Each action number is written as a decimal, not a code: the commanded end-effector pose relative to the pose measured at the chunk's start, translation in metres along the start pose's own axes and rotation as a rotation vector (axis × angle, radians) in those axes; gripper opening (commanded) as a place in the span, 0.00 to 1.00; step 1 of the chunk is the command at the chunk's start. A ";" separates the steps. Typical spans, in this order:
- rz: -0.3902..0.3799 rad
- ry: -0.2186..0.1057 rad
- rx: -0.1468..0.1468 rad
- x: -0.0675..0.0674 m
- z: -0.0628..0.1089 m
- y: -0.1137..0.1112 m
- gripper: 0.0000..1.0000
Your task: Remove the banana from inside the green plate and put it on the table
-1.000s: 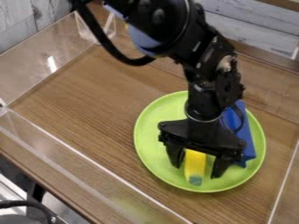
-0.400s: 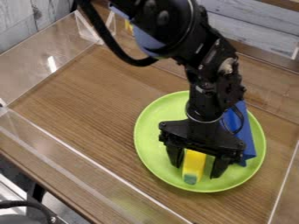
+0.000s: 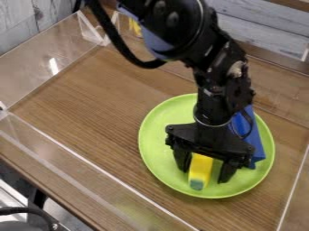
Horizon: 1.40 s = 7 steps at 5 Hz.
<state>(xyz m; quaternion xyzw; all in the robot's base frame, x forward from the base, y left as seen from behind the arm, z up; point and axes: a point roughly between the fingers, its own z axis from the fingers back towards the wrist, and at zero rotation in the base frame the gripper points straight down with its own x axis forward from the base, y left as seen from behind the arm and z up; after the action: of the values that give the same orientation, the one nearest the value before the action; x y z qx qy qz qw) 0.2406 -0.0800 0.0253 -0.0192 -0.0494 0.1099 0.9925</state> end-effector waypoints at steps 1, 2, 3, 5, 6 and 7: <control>-0.011 -0.043 -0.022 0.010 0.009 -0.007 1.00; -0.013 -0.045 -0.021 0.011 0.008 -0.008 1.00; -0.019 -0.044 -0.020 0.011 0.008 -0.007 0.00; -0.035 -0.023 0.000 0.009 0.016 -0.005 0.00; -0.043 -0.011 0.010 0.009 0.021 -0.004 0.00; -0.053 0.001 0.020 0.008 0.027 -0.003 0.00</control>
<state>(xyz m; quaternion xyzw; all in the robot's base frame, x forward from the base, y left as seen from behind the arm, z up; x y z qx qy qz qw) 0.2361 -0.0762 0.0369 0.0037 -0.0168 0.0881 0.9960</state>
